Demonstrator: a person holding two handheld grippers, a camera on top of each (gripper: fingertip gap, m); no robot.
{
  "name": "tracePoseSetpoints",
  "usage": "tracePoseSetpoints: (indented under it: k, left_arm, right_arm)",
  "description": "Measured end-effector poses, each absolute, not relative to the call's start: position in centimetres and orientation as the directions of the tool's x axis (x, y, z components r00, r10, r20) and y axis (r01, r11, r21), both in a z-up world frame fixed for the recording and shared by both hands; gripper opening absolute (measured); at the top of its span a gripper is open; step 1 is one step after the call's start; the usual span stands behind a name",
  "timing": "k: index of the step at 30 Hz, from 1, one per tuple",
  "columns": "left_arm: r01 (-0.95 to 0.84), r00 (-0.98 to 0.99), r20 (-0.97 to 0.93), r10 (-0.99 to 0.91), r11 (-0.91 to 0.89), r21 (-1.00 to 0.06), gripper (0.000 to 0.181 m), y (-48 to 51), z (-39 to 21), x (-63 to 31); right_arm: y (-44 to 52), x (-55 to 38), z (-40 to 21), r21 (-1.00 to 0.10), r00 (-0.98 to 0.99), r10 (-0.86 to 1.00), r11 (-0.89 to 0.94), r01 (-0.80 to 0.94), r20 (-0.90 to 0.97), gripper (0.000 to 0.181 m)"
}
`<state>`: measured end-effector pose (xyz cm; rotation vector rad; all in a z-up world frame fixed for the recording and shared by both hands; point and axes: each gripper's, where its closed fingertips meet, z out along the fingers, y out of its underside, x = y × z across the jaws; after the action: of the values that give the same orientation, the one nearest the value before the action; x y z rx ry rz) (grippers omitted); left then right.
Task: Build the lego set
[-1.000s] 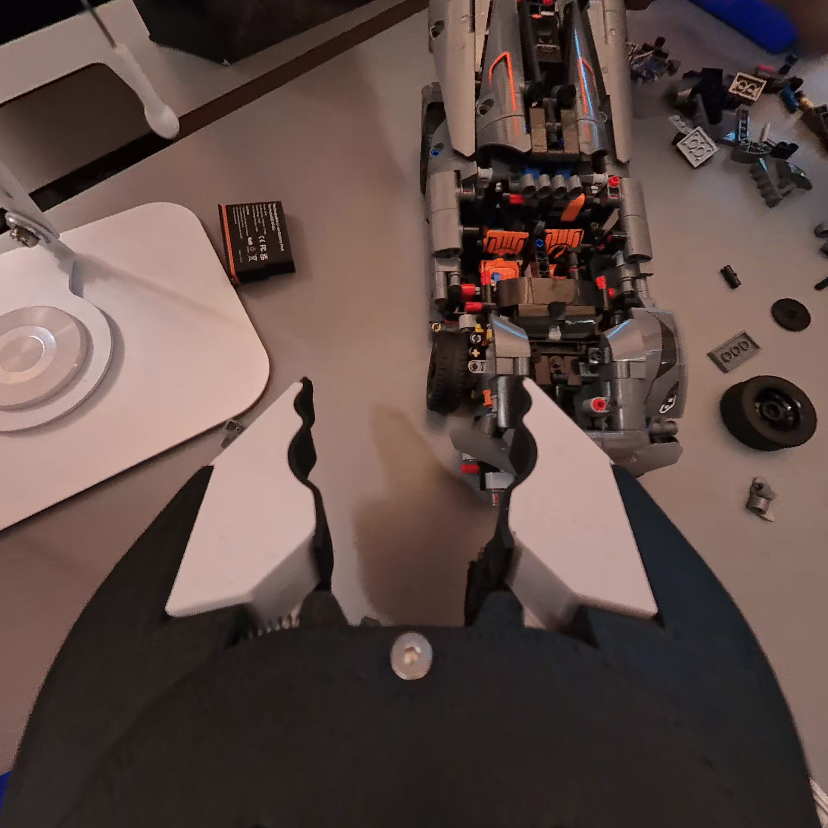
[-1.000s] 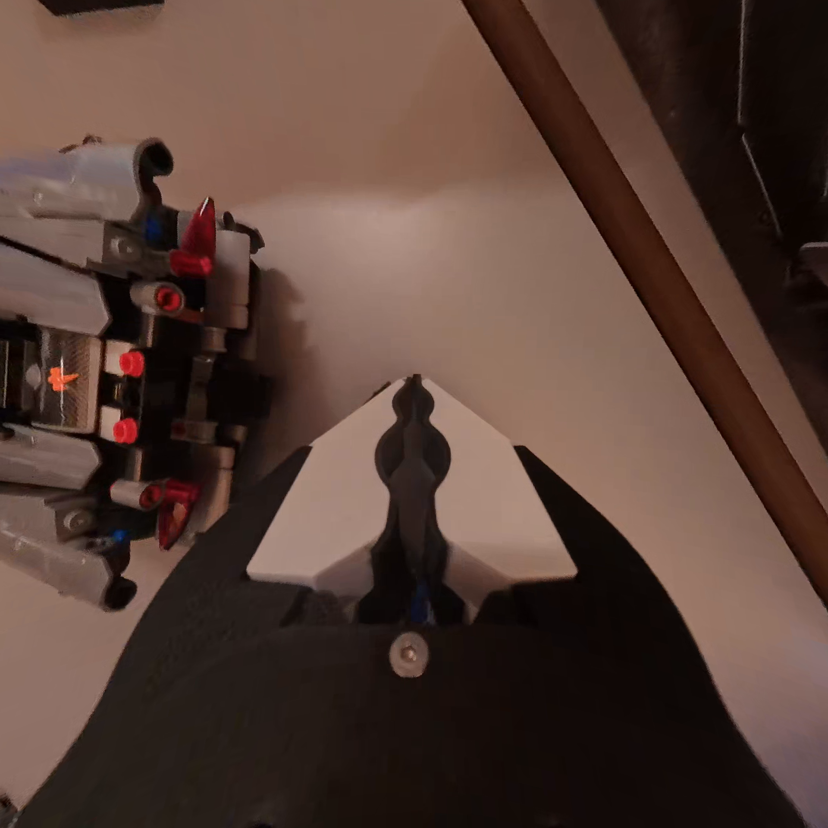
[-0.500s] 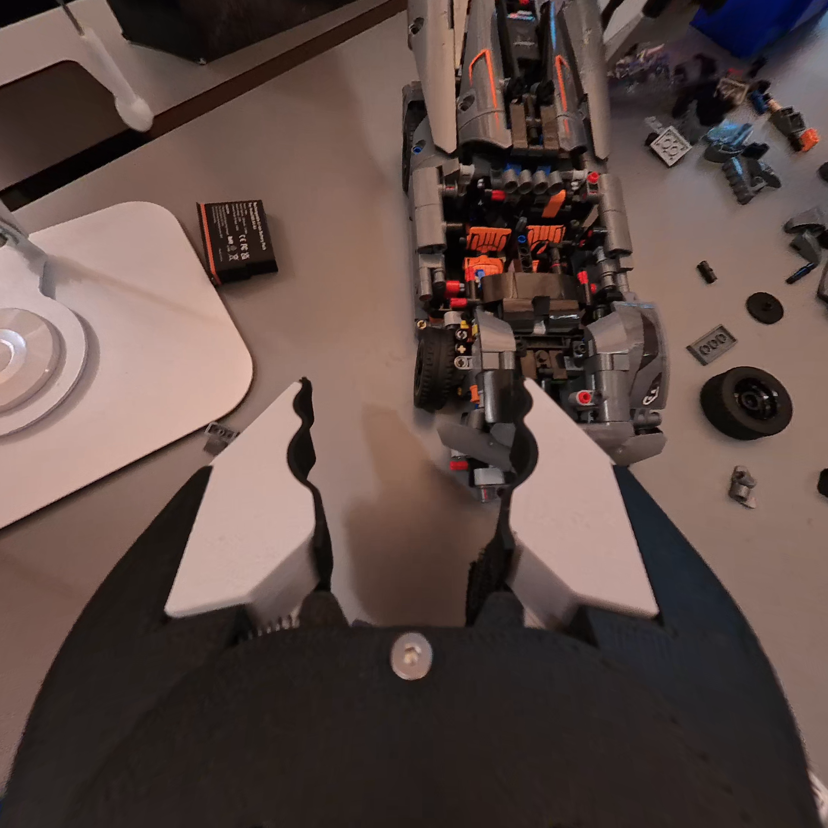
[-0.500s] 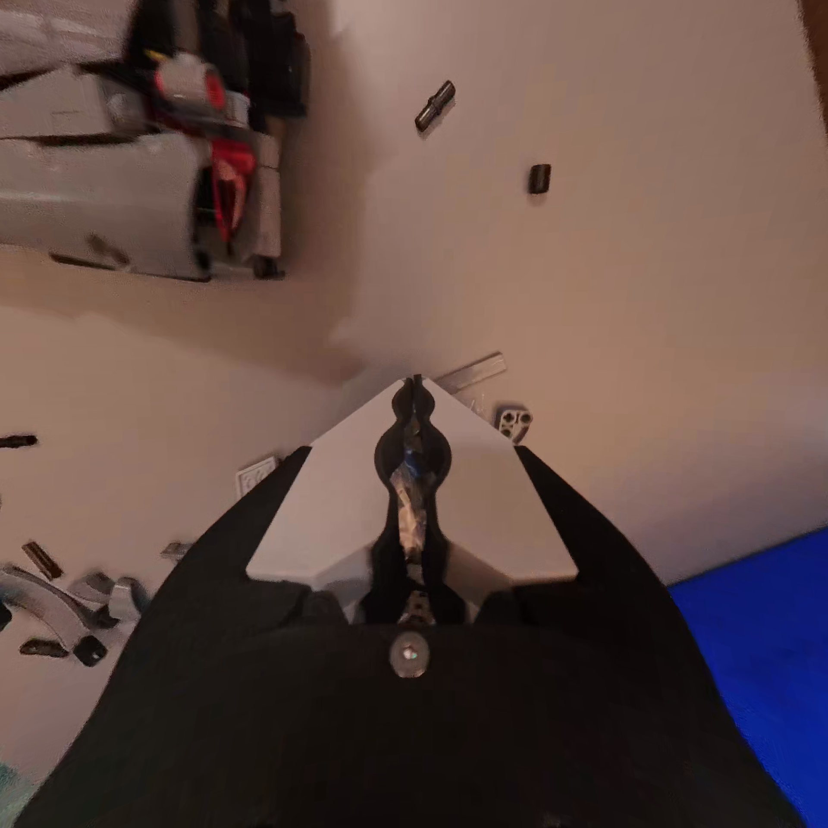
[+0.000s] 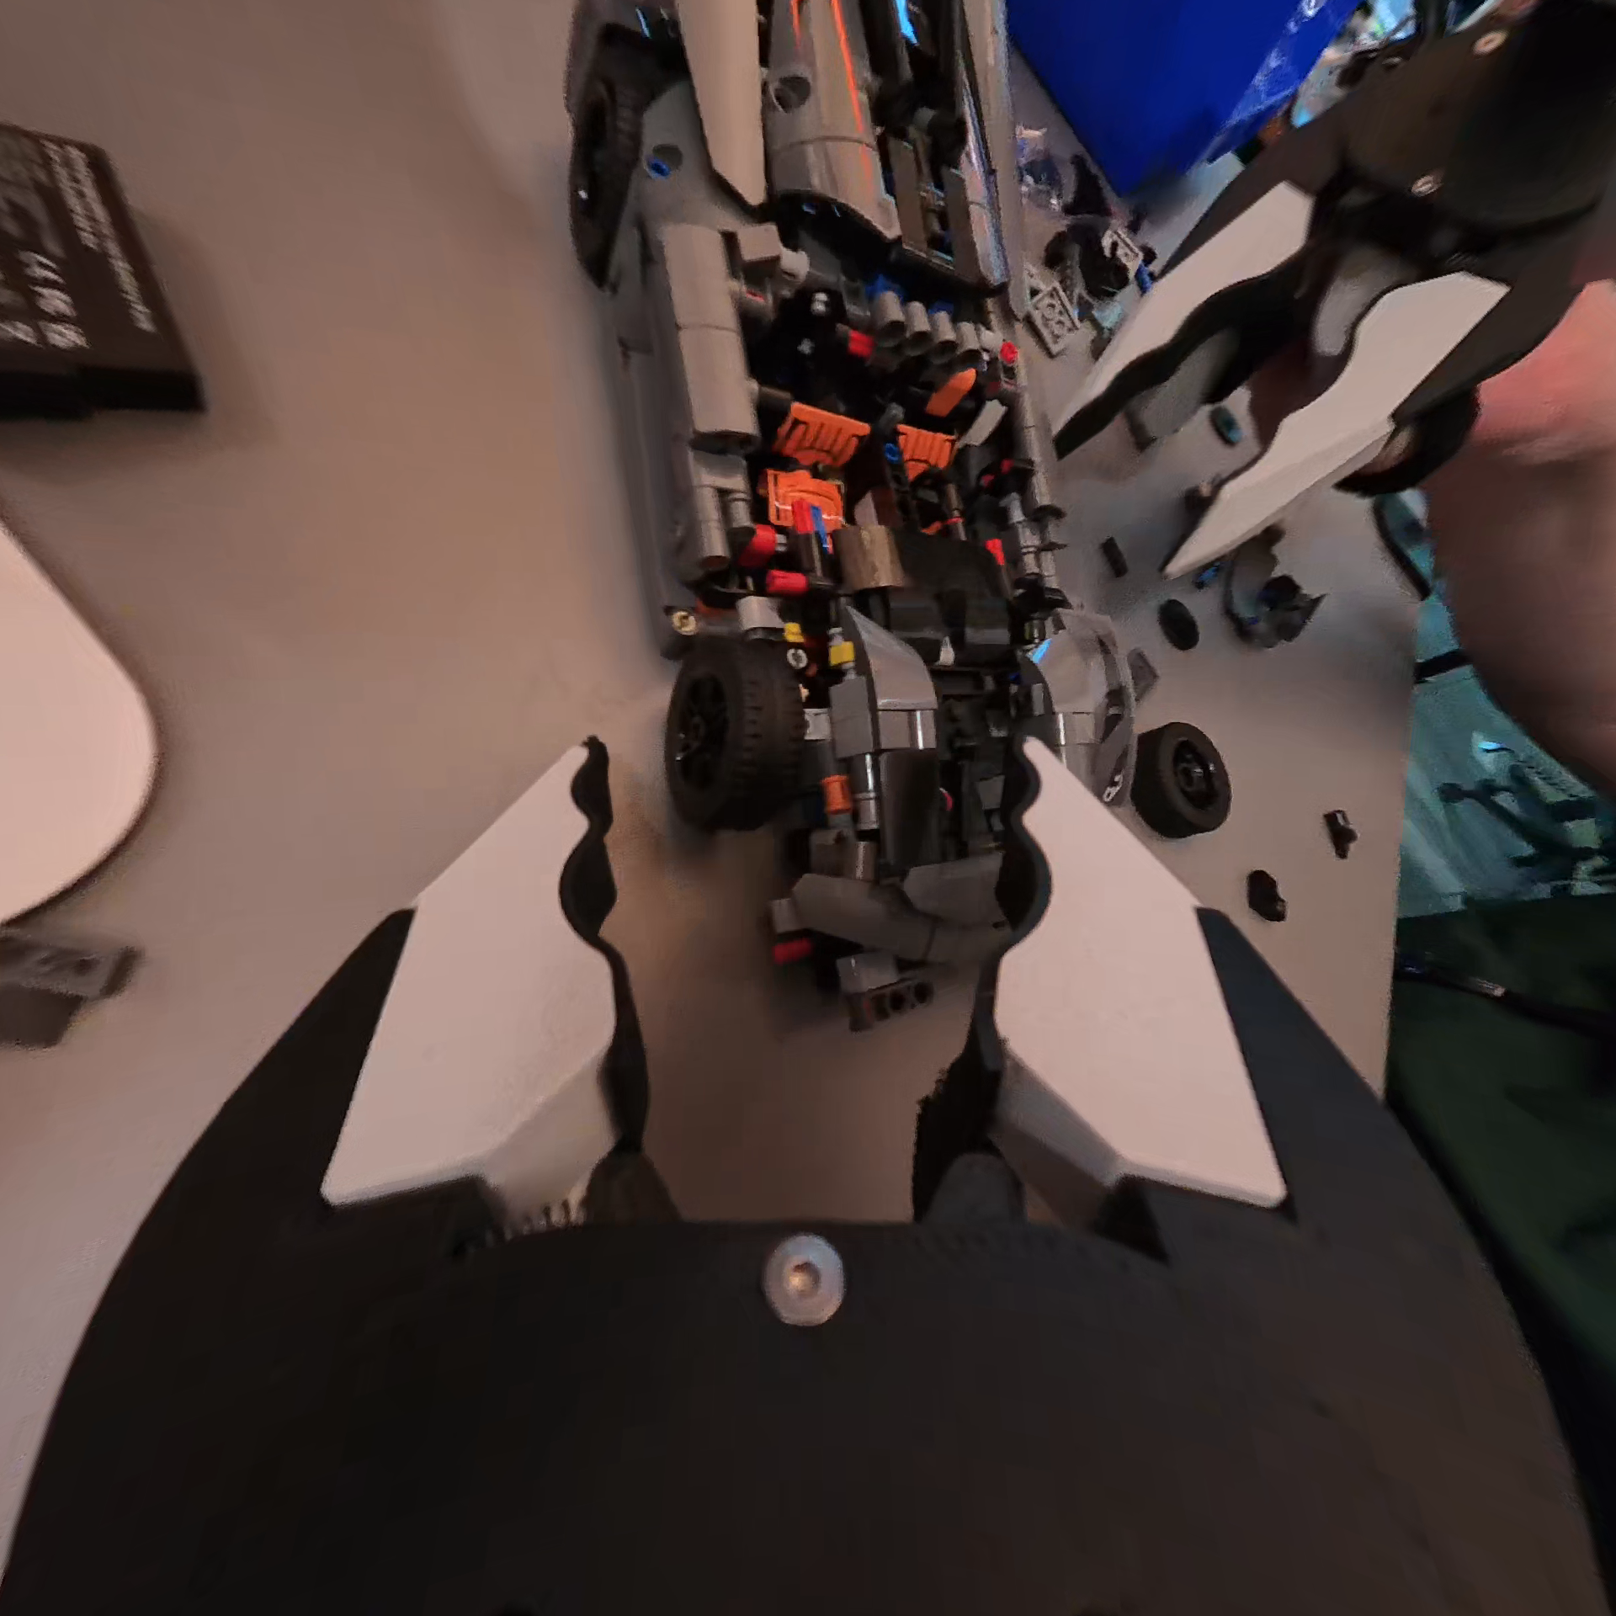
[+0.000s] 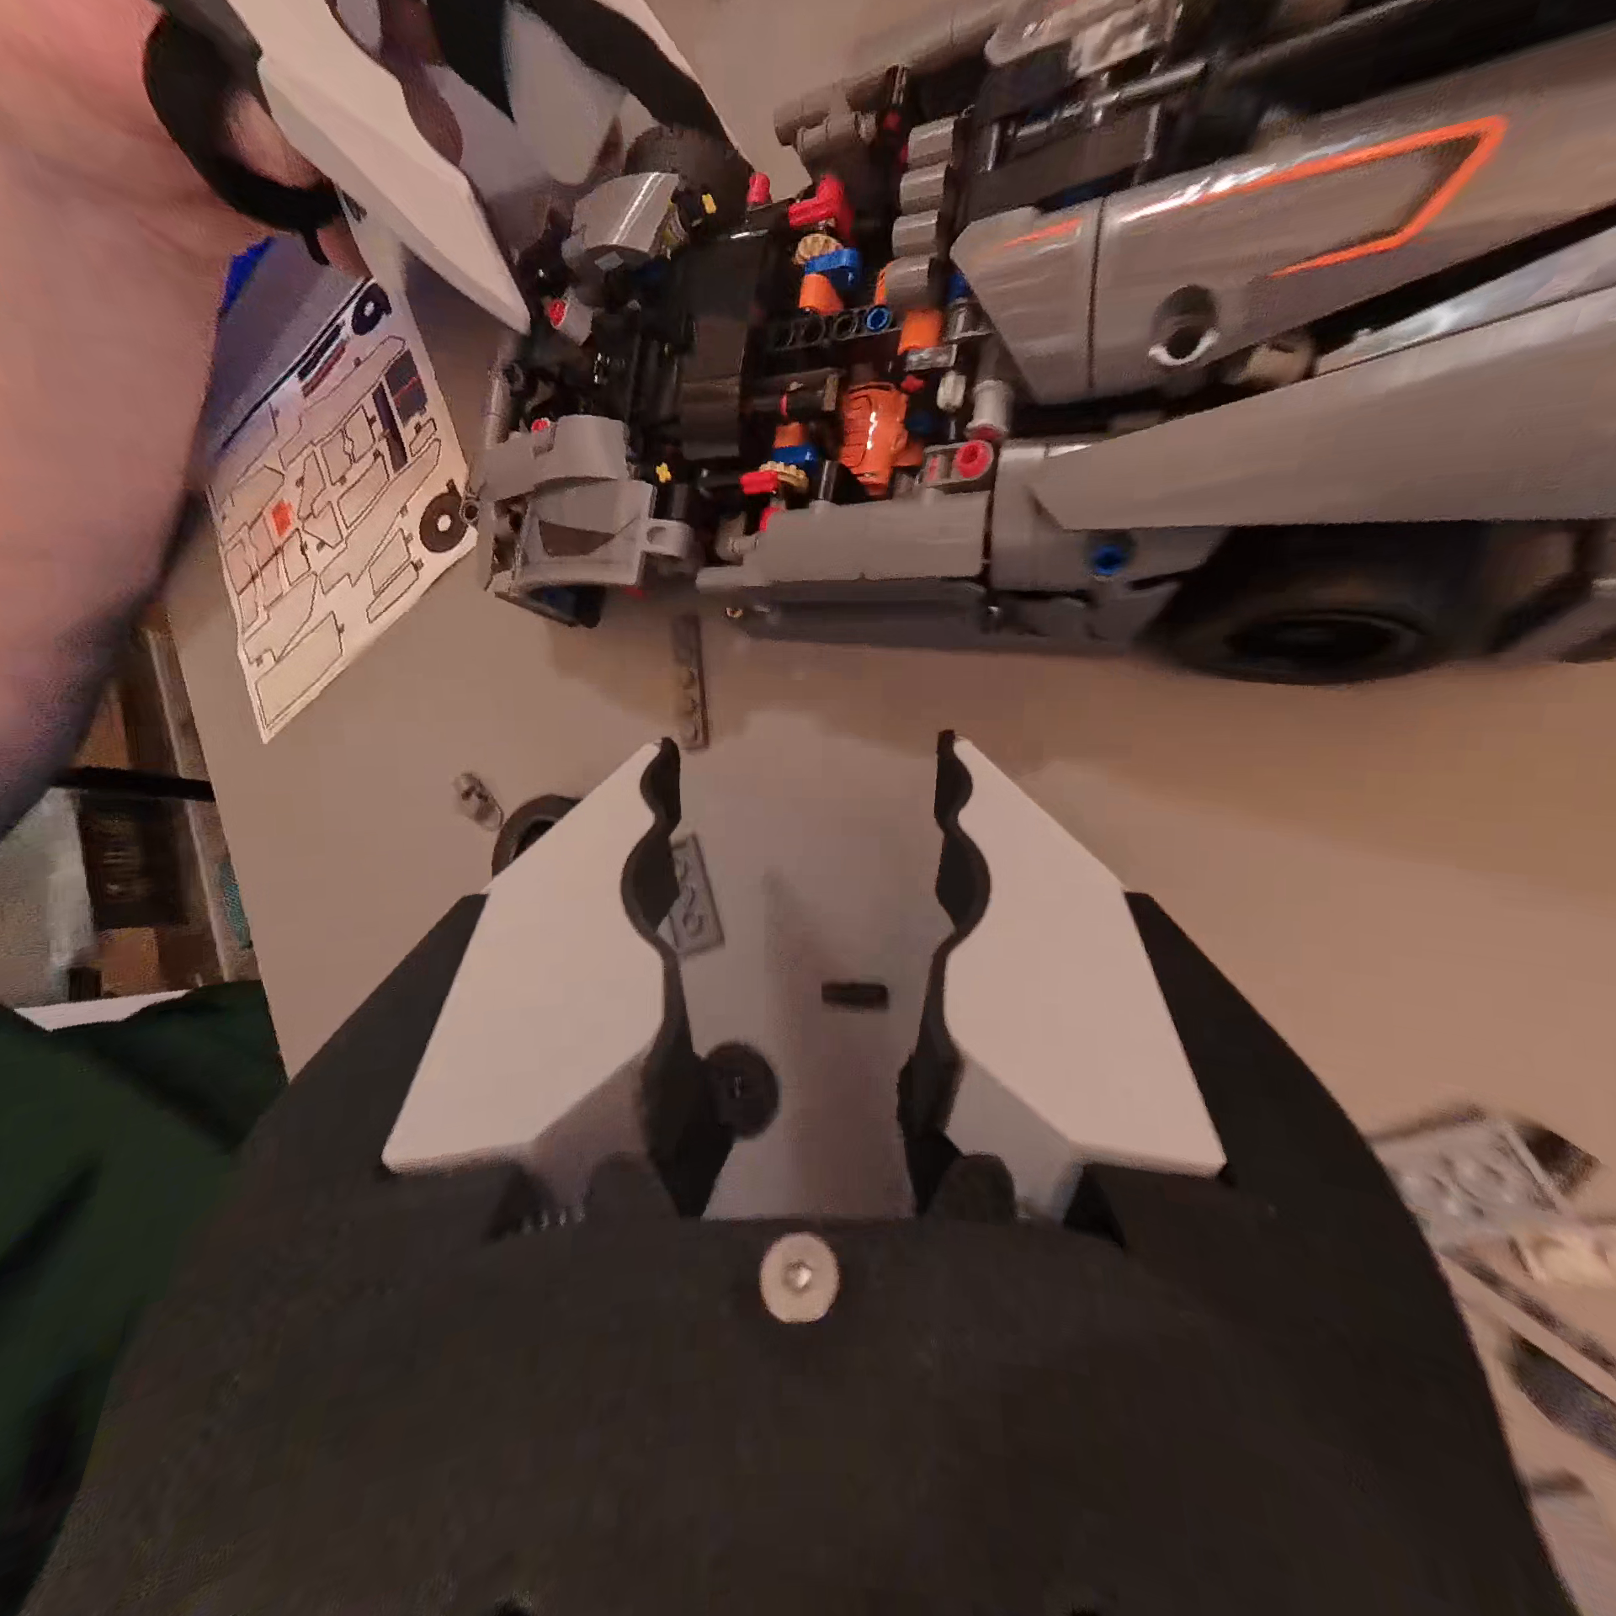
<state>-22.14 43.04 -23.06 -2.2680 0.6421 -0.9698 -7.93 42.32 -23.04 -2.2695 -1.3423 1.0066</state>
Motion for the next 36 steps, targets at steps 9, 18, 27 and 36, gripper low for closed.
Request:
tracePoseSetpoints:
  k: [9, 18, 27, 36]
  left_arm:
    - [-0.249, 0.603, 0.469, -0.645, -0.711, -0.657, 0.089, 41.9, -23.8, -20.6]
    - [-0.307, 0.642, 0.406, -0.651, -0.703, -0.642, 0.086, 39.2, -23.9, -18.8]
    - [-0.282, 0.684, 0.397, -0.612, -0.724, -0.63, 0.09, 36.1, -23.2, -18.3]
    - [-0.207, 0.677, 0.472, -0.565, -0.762, -0.614, 0.085, 32.8, -22.8, -18.3]
  right_arm:
    - [41.1, -11.8, -23.8, -0.609, 0.245, 0.848, -0.513, 0.605, -0.471, 0.055]
    - [39.8, -10.9, -23.7, -0.597, 0.177, 0.854, -0.476, 0.646, -0.489, 0.054]
    - [37.3, -11.2, -23.5, -0.592, 0.091, 0.871, -0.402, 0.699, -0.483, 0.061]
    - [35.0, -11.1, -23.2, -0.608, 0.026, 0.864, -0.374, 0.7, -0.502, 0.063]
